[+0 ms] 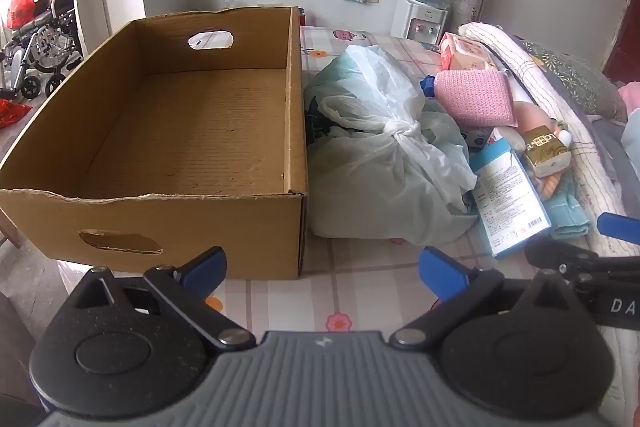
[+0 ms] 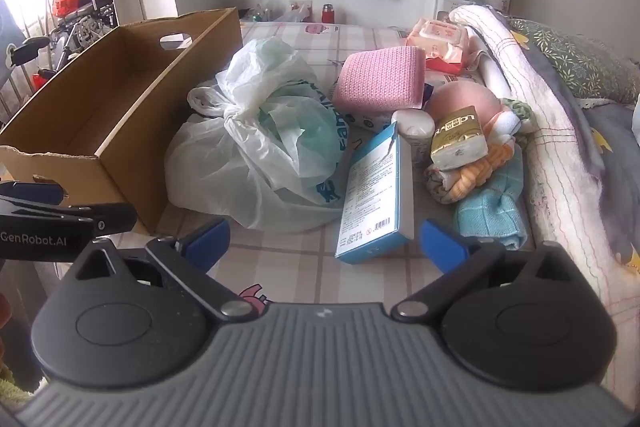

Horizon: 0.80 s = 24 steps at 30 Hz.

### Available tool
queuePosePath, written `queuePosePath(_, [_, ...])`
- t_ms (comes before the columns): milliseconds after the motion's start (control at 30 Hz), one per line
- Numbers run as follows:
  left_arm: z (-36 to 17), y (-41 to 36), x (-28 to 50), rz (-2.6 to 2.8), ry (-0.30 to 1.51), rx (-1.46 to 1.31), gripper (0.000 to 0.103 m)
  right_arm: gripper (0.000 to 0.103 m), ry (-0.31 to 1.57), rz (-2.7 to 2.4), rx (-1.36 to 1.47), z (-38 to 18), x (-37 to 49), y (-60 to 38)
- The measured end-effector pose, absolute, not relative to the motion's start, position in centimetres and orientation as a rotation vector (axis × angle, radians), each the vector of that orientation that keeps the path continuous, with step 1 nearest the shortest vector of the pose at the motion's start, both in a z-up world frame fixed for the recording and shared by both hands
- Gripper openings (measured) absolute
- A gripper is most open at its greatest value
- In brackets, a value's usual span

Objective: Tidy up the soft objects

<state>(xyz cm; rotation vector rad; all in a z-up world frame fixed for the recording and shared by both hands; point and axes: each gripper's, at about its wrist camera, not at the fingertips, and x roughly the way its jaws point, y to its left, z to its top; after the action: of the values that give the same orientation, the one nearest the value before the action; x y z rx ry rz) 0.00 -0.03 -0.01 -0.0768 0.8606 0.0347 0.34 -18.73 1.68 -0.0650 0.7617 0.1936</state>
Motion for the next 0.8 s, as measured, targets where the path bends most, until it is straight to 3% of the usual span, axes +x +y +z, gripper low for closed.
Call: queuePosePath(800, [0.1, 0.6, 0.3, 0.031, 0.852, -0.109, 0.103, 0.102, 0.767, 0.189, -0.074, 2.2, 0.6, -18.1])
